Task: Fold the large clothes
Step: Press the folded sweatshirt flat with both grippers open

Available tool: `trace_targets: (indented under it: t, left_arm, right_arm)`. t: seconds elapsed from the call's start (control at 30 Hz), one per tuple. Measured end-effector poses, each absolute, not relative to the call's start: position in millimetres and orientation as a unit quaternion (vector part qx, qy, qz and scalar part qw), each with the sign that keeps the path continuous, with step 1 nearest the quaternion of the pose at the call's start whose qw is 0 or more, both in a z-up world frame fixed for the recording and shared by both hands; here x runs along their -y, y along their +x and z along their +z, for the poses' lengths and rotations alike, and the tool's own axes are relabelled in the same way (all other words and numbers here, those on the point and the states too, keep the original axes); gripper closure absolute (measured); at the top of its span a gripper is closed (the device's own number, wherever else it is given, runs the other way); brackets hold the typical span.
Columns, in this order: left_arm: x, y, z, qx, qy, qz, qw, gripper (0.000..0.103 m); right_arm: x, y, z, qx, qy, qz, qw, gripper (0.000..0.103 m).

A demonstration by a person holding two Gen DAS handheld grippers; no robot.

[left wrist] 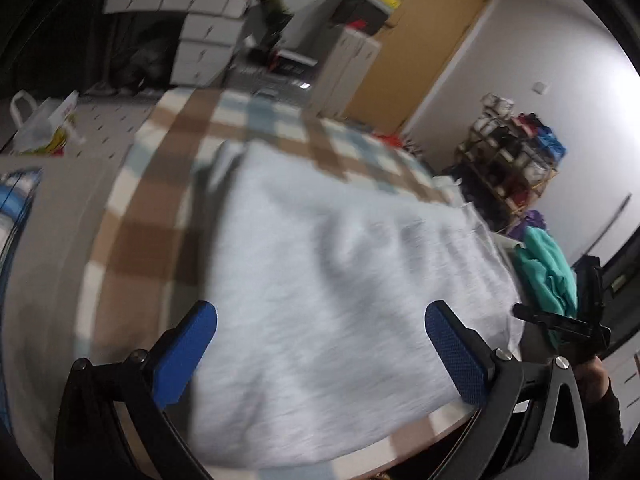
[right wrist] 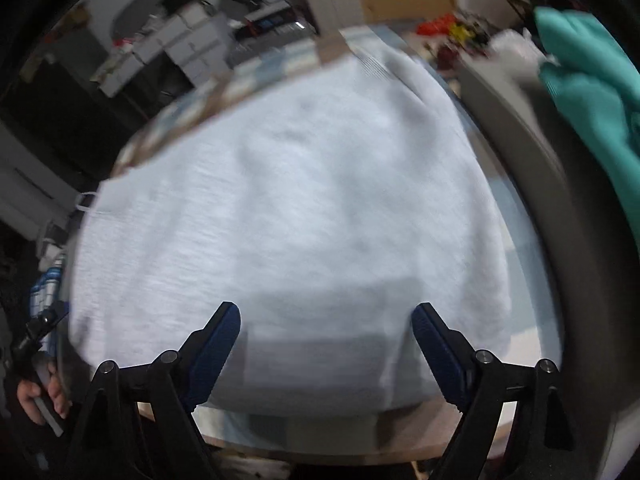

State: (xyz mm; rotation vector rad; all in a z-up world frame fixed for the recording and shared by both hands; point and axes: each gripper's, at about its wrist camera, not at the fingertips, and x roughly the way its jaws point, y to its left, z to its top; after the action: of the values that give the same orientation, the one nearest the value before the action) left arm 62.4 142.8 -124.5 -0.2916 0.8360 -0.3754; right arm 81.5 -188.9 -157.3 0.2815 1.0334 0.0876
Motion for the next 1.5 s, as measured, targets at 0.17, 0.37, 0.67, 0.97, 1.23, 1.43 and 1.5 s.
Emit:
trace_targets:
  t: [0.17, 0.37, 0.67, 0.97, 1.23, 1.43, 1.5]
  left_arm:
    - [-91, 103, -182, -0.535, -0.089, -0.173, 0.822, 0.001]
    - [-70, 103, -190, -0.542, -0.005, -0.096, 0.835, 0.001]
    - [-25, 117, -187, -0.569, -0.01, -0.193, 0.799, 0.001]
    - [-43, 85, -155, -0.496, -0.048, -0.23, 0.836, 0.001]
    - [-13, 82, -192, -0.535, 0.074, -0.21, 0.815, 0.001]
    - [-22, 130, -121, -0.503, -0.034, -0.274, 0.819, 0.002]
    - [-26, 163, -111, -0.491, -0.004, -0.213, 0.845, 0.002]
  right_arm:
    - [144, 101, -162, -0.474, 0.056, 0.026, 0.879, 0.014]
    - [125, 119, -213, -0.502, -0.037, -0.016, 0.864, 0.011]
    - [102, 125, -173, -0.437, 0.062, 0.051, 0.896, 0.015]
    - [139, 115, -193, -0.436, 0.189, 0.092, 0.875, 0.015]
    - [167, 118, -188, -0.413, 0.258, 0.056, 0.871, 0.012]
    - [178, 105, -183, -0.406, 0.272, 0.058, 0.87, 0.012]
    - [184, 100, -185, -0.41, 0.286, 0.064, 0.864, 0.011]
